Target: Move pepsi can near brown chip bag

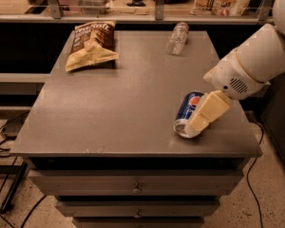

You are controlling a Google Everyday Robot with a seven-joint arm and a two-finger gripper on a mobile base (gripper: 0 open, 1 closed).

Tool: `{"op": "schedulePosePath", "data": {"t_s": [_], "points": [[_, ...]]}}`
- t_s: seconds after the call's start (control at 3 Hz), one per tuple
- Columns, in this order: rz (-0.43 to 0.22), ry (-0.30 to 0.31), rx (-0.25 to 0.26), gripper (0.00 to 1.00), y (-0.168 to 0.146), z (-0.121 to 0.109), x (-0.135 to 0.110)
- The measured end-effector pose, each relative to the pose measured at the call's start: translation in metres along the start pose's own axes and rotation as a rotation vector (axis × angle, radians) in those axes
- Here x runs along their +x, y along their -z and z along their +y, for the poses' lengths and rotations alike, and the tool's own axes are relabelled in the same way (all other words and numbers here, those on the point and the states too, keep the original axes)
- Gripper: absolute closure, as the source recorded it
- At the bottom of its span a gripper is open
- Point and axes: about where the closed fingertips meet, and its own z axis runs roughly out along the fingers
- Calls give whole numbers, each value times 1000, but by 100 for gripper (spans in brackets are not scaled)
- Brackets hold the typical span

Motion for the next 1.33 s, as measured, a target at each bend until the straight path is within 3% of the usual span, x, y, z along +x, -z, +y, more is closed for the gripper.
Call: {"op": "schedulePosePath", "data": {"t_s": [0.33, 0.67, 1.0, 1.33], "points": [[-7, -39, -19, 0, -19, -6, 8], [-5, -71, -40, 15, -36, -9, 18], [1, -84, -54, 38, -46, -11, 22], [-19, -67, -57, 62, -38, -14, 7]]}}
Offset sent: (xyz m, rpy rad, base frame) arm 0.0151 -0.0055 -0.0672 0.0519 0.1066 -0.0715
